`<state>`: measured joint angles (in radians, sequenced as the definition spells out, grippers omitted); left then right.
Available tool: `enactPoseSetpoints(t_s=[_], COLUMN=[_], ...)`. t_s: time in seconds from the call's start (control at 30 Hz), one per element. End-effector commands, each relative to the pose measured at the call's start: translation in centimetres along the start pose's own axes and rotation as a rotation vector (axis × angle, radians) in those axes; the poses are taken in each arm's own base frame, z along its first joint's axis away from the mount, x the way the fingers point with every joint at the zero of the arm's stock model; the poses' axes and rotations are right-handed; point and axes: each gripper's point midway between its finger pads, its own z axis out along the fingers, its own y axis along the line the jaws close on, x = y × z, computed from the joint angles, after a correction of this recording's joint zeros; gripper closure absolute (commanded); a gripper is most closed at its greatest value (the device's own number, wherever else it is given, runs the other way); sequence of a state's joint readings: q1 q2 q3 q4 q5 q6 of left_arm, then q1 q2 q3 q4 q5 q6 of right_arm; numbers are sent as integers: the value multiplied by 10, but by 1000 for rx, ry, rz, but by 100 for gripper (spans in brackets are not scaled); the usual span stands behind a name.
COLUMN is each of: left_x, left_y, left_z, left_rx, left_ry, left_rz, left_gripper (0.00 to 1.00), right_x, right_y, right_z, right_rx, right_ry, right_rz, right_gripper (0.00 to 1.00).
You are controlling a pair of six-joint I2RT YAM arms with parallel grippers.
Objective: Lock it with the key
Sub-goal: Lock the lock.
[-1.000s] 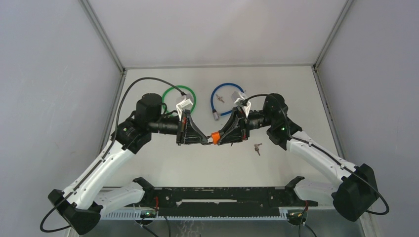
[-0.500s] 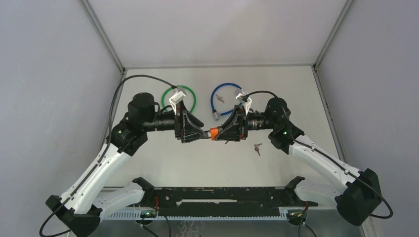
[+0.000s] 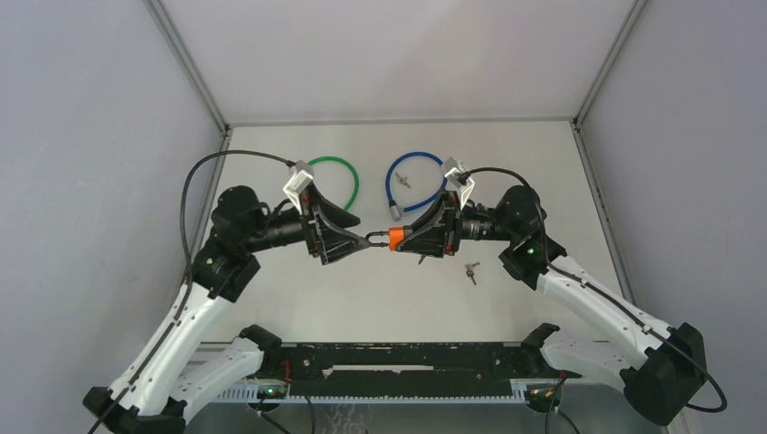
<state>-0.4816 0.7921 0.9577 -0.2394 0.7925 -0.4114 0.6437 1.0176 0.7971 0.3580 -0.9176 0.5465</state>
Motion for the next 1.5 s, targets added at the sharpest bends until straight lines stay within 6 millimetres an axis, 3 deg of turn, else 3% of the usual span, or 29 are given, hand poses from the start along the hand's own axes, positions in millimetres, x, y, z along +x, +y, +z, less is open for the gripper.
enactPoseSetpoints(t_s=[0.0, 0.4, 0.63, 0.7, 0.8, 0.97, 1.1, 1.27, 1.47], left_x=[-1, -5, -3, -3, 0, 3, 6, 7, 7], left_y=[-7, -15, -17, -17, -16, -14, -12, -11, -11], left_z=[7, 12, 12, 12, 12, 12, 14, 16, 17], left_rx=[93, 173, 186, 186, 184, 182, 187, 196, 197], left_ry=[-19, -41, -30, -29, -18, -8, 4, 12, 10], left_rz=[-1, -26, -37, -40, -41, -43, -50, -54, -57], left_gripper=[23, 57, 70, 68, 54, 57, 48, 52, 66], right_x=[-23, -25, -25, -26, -26, -27, -27, -28, -28], right_y=[14, 9, 4, 3, 2, 2, 3, 3, 2], right_z=[1, 4, 4, 4, 2, 1, 2, 3, 4], right_rx=[-31, -21, -9, -6, -2, -3, -9, -19, -22], right_ry=[-71, -82, -86, -87, -88, -87, -87, -88, -88], right_rz=[-45, -25, -21, -21, -18, -18, -15, -6, 5], right_gripper=[100, 100, 100, 100, 100, 100, 100, 100, 100])
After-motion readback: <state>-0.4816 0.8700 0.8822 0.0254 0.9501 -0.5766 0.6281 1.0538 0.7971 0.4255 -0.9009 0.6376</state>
